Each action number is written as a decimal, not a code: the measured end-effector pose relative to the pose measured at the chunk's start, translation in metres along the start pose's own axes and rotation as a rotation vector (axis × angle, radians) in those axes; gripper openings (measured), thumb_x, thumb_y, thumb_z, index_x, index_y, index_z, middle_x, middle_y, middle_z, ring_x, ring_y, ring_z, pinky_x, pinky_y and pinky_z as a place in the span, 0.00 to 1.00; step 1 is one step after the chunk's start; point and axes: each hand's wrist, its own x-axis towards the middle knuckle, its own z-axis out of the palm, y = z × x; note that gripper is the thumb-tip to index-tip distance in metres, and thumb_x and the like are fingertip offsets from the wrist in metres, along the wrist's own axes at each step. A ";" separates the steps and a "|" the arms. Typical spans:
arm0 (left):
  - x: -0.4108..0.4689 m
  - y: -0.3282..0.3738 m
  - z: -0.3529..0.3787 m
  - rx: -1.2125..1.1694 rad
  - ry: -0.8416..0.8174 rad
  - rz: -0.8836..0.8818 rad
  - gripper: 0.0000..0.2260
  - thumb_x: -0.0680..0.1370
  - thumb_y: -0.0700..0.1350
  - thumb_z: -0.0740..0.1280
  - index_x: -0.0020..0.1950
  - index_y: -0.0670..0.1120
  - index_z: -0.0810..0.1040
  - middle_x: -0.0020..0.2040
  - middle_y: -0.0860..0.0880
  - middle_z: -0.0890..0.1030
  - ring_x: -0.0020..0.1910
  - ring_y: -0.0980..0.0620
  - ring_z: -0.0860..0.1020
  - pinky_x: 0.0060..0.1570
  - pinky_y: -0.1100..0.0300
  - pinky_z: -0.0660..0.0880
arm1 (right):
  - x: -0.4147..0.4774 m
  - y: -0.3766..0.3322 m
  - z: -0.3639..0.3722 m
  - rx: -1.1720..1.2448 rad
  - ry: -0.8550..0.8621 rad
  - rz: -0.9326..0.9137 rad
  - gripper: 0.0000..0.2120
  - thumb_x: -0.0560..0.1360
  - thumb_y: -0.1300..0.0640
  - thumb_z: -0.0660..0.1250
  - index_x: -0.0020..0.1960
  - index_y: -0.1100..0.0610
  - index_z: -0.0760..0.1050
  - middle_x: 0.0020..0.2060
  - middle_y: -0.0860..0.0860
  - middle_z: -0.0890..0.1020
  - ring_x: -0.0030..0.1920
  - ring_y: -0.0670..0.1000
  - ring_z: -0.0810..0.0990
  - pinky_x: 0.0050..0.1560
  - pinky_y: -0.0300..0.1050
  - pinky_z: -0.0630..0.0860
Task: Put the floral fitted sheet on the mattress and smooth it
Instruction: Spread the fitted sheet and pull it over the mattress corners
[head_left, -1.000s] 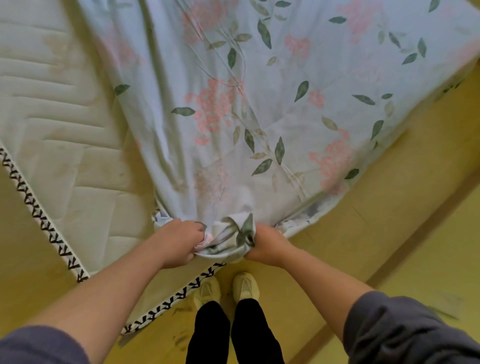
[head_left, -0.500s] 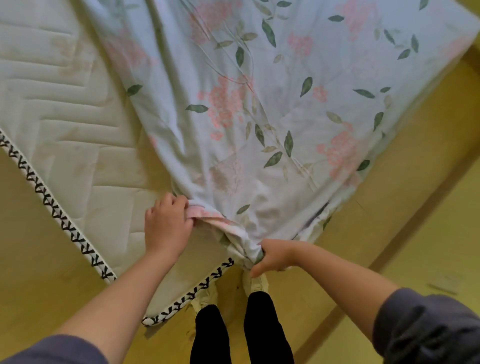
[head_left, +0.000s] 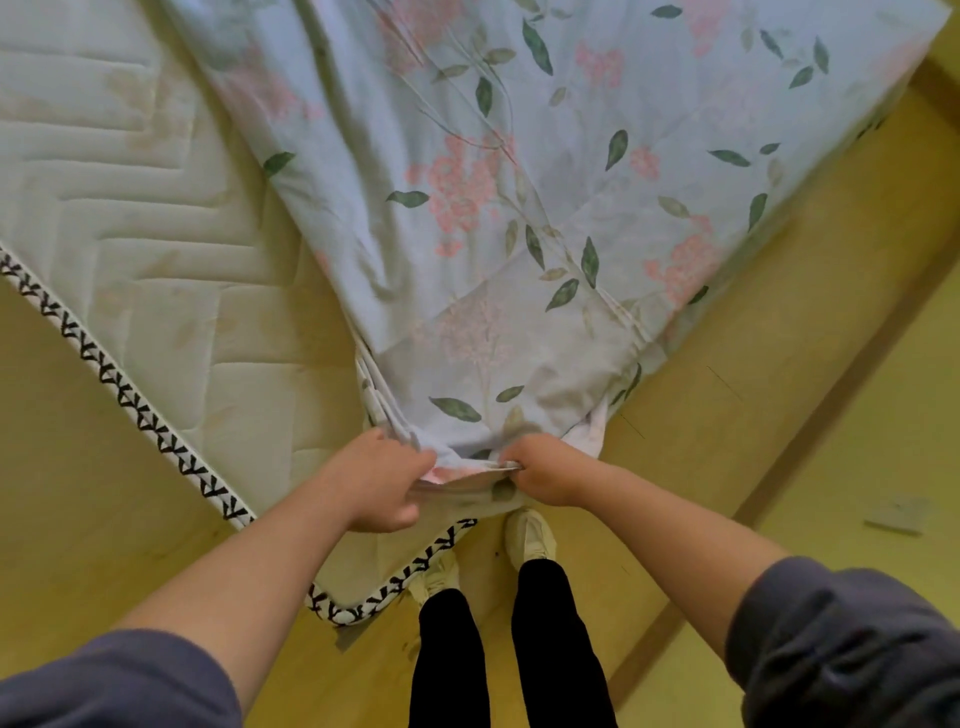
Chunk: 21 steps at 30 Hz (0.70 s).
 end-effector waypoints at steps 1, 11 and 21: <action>-0.002 0.000 0.004 0.047 -0.087 0.013 0.04 0.74 0.49 0.60 0.47 0.54 0.66 0.42 0.53 0.76 0.39 0.52 0.73 0.47 0.58 0.68 | -0.001 -0.002 0.005 -0.026 -0.011 -0.010 0.15 0.73 0.66 0.57 0.32 0.53 0.70 0.36 0.53 0.76 0.41 0.56 0.74 0.38 0.47 0.70; -0.024 -0.005 0.035 -0.280 0.341 -0.561 0.07 0.76 0.43 0.67 0.52 0.51 0.78 0.53 0.52 0.76 0.46 0.53 0.73 0.44 0.60 0.70 | -0.007 -0.009 0.038 0.058 0.000 0.010 0.17 0.70 0.71 0.55 0.34 0.53 0.74 0.33 0.50 0.76 0.35 0.51 0.72 0.35 0.46 0.68; -0.051 0.044 0.043 -0.226 0.085 -0.358 0.11 0.78 0.48 0.58 0.60 0.55 0.68 0.47 0.49 0.82 0.44 0.45 0.79 0.36 0.56 0.70 | -0.037 -0.023 0.067 0.099 0.066 -0.141 0.05 0.72 0.62 0.62 0.47 0.57 0.75 0.38 0.49 0.76 0.40 0.52 0.74 0.33 0.41 0.65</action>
